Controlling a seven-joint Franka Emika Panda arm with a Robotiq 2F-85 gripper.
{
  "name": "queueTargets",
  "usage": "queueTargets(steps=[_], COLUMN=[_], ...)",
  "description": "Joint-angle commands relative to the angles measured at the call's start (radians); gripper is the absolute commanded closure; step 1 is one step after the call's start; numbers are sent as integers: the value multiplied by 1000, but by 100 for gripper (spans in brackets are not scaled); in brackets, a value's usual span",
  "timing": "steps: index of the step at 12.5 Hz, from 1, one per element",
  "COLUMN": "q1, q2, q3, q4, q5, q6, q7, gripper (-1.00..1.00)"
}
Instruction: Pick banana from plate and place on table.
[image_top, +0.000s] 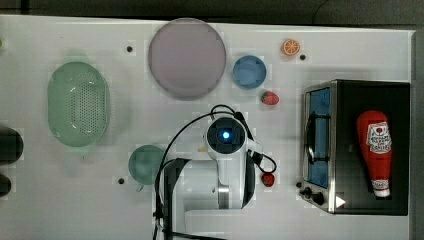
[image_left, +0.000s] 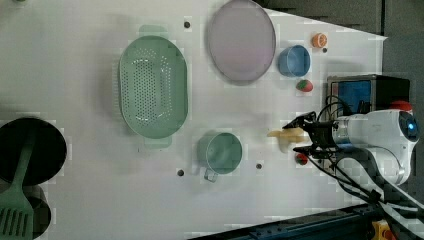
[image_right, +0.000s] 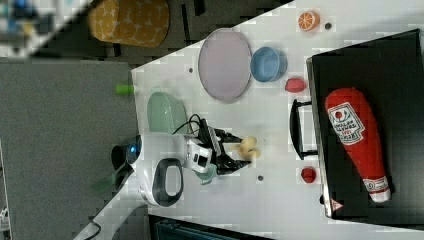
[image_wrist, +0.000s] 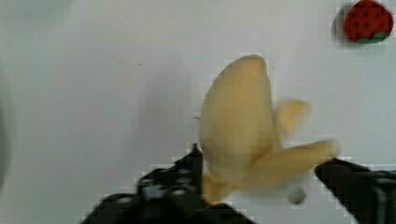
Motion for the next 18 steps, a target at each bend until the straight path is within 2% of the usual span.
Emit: queueTargets(steps=[1,4,6,10,13,18], q1=[10,16,22,34,36,35], q2=[-43,-117,-173,-198,-203,-251], q3=[-18,-4,10,22,20,6], q4=[40,99,194,509,670,694], q5=[-14,-14,-13,-10,-10,1], q6=[22,6,-86,-458,-722,-741], q7=[-13,-52,-140,-180,-232,-300], gripper=[-100,-100,-100,-100,-100,-100])
